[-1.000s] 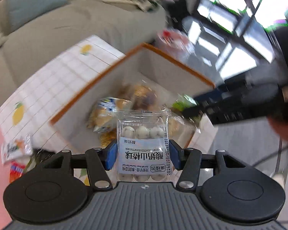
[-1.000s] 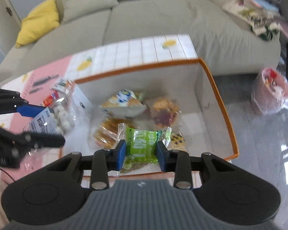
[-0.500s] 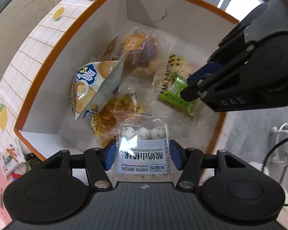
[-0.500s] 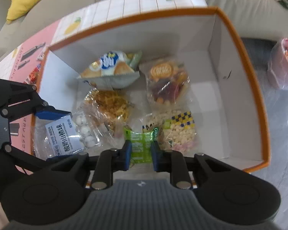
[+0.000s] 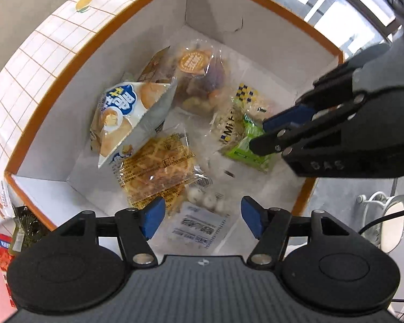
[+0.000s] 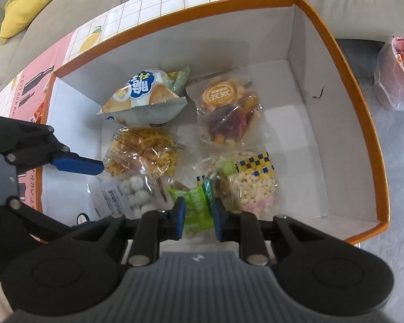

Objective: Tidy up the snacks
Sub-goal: 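Withdraw both tools from the box back toward the remaining snacks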

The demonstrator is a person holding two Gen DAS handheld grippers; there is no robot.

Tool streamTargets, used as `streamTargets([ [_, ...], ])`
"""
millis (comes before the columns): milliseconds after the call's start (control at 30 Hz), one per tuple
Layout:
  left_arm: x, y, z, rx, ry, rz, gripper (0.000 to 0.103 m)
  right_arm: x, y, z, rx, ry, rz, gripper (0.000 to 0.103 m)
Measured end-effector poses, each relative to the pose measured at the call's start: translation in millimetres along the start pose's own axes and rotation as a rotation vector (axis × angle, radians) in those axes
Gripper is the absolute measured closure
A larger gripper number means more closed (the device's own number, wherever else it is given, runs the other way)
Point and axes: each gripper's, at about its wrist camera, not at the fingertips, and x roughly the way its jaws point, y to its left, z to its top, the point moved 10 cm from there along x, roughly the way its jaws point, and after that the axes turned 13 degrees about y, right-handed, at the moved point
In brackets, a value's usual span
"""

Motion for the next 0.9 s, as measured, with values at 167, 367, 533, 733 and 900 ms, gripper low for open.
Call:
streamTargets([
  [167,-14.0,3.1,-8.3,-0.016,-0.009,0.016,0.027,-1.9,3.8,-2.8,0.01,0.004,0.003,0.077],
  [367,-40.1,5.2,-31.0,-0.037,-0.059,0.031,0.027,-14.3,13.5,-8.7,0.027,-0.013,-0.035,0.056],
  [533,-67.2,14.3,-57.8,-0.1,-0.146,0.024,0.027,-30.6,30.7,-18.5,0.049,-0.041,-0.048,0.04],
  [733,-98.7,31.4,-100.2,-0.198,-0.266,0.043,0.027,-46.6,65.6,-31.5,0.039,-0.077,-0.074,0.034],
  [900,-113.4,52.1,-138.4,-0.317,-0.353,0.047,0.027,-58.6,104.2,-40.6,0.007,-0.129,-0.069,0.03],
])
